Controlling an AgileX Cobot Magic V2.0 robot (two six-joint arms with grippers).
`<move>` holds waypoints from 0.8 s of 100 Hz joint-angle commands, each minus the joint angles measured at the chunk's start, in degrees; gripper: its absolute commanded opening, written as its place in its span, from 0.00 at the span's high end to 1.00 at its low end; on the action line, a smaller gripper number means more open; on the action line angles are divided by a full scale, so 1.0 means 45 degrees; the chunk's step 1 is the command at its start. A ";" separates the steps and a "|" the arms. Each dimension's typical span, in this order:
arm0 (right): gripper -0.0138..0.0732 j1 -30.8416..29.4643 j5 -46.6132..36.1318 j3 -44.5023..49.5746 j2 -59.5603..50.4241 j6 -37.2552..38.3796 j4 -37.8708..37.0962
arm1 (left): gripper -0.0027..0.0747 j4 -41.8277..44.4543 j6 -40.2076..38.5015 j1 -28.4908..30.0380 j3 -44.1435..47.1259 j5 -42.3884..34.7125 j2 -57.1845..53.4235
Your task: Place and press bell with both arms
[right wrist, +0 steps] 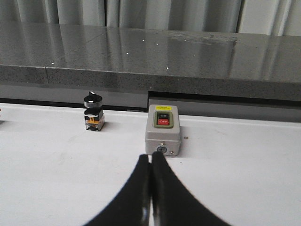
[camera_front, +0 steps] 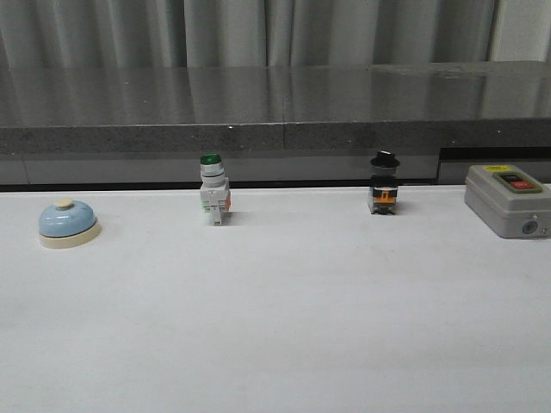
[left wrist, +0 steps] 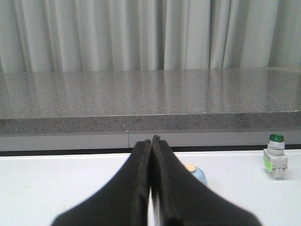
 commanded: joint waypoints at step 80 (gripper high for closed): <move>0.92 -0.0072 -0.1049 -0.0180 -0.0234 -0.0077 -0.0157 | 0.99 -0.0736 -0.0168 0.0028 -0.3043 0.1602 0.1002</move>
